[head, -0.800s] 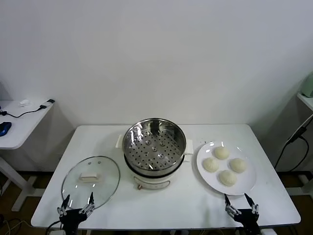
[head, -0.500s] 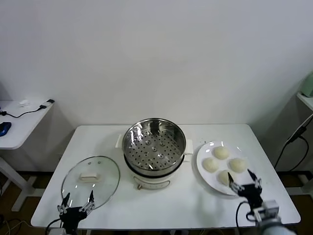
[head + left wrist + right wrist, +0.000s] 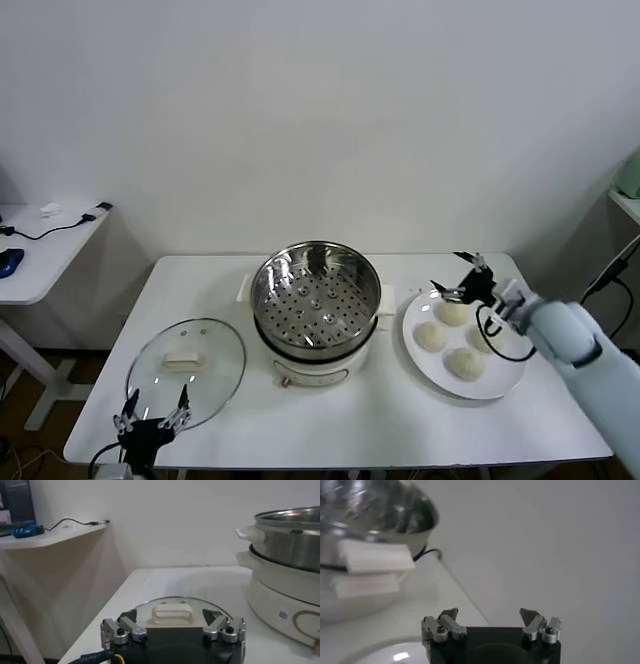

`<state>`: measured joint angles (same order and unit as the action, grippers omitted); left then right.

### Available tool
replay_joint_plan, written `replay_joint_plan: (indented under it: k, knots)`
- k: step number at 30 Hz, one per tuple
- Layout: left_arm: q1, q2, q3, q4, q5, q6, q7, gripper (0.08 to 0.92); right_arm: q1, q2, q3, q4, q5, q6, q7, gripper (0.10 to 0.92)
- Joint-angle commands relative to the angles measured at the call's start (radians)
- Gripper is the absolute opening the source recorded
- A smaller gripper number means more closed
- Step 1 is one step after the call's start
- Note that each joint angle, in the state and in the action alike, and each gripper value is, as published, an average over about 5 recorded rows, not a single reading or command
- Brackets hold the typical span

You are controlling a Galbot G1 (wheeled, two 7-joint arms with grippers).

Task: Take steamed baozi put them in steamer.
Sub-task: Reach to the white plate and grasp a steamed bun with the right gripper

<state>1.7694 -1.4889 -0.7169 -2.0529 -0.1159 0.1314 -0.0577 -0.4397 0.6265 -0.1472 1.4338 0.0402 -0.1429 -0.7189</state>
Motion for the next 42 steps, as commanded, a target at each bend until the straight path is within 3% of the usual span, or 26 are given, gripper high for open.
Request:
replay_joint_plan:
  k: [1, 6, 11, 23, 42]
  knots:
    - [-0.001, -0.002, -0.004, -0.001, 0.003, -0.003, 0.000, 0.823, 0.555, -0.126, -0.498, -0.271, -0.137, 0.179, -0.428, 0.823]
    - [-0.009, -0.006, 0.001, 0.007, 0.004, -0.003, 0.001, 0.823, 0.814, -0.034, -0.816, -0.414, -0.109, 0.220, -0.534, 0.823]
    - [-0.015, -0.011, 0.005, 0.007, 0.006, -0.003, 0.001, 0.823, 0.829, 0.055, -0.915, -0.487, -0.049, 0.167, -0.532, 0.823]
    - [-0.012, -0.014, 0.001, 0.013, 0.008, -0.002, 0.000, 0.823, 0.611, 0.197, -0.842, -0.579, 0.045, 0.001, -0.422, 0.823]
    - [-0.013, -0.018, 0.004, 0.019, 0.029, -0.011, -0.001, 0.823, 0.507, 0.311, -0.716, -0.725, -0.081, -0.002, -0.318, 0.823]
